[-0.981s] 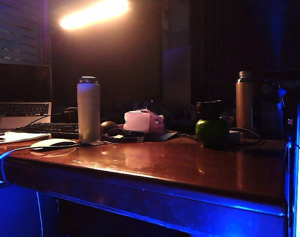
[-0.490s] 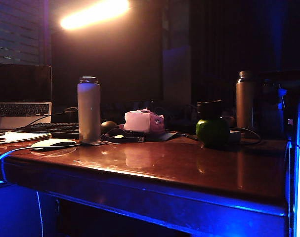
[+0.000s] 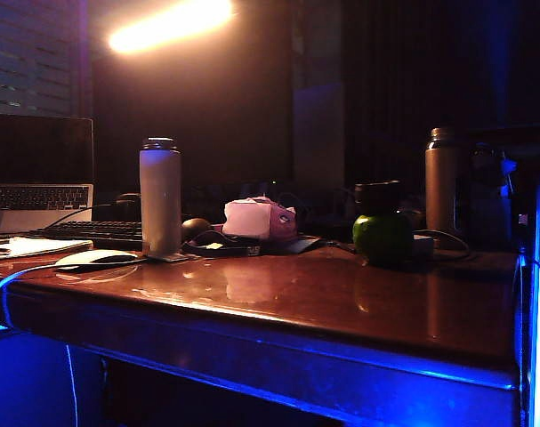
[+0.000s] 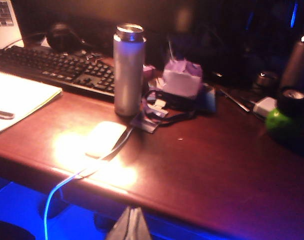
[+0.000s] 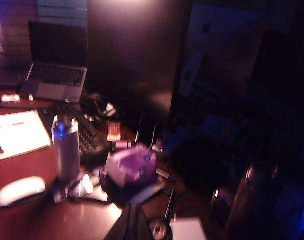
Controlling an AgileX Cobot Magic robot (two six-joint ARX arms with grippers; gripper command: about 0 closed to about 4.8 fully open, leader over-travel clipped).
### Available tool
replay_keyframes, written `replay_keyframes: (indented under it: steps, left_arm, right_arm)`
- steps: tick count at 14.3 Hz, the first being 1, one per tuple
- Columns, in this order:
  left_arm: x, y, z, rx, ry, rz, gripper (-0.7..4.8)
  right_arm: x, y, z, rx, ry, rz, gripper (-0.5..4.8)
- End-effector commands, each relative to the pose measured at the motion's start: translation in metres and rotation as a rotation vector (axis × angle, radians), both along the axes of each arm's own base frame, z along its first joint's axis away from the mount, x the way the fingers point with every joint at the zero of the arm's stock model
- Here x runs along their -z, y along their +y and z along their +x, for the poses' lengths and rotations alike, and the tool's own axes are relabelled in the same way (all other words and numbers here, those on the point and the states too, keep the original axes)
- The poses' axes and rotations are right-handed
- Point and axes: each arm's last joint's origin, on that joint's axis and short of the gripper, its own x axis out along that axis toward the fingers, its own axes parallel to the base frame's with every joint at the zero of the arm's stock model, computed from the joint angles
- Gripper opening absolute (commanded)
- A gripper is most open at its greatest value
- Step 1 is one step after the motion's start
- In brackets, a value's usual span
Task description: Stack the black thermos bottle cap from the table onto the green apple.
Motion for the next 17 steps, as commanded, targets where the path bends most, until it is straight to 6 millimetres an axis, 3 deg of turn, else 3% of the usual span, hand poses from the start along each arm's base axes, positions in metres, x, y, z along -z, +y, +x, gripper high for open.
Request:
replay_keyframes:
  steps: [1,6,10,12,17]
  left_arm:
    - [0.022,-0.001,0.008,-0.006,0.054,0.007,-0.03]
    - [0.035,0.0,0.013,-0.058,0.06,0.014,-0.03]
    - [0.066,-0.001,0.02,-0.06,0.118,0.026,-0.03]
    - [0.082,-0.002,0.022,-0.058,0.153,0.043,-0.03]
    - [0.103,-0.002,0.024,-0.055,0.185,0.05,-0.03]
  right_arm:
    - [0.045,-0.003,-0.014,-0.003,-0.045,0.008,-0.05]
    - [0.146,-0.013,-0.05,0.018,-0.034,0.007,-0.06]
    - [0.214,-0.02,-0.065,0.124,0.082,0.169,-0.05]
    - [0.238,-0.019,-0.058,0.15,0.181,0.162,-0.05]
    - [0.268,-0.018,-0.049,0.197,0.246,0.139,-0.05]
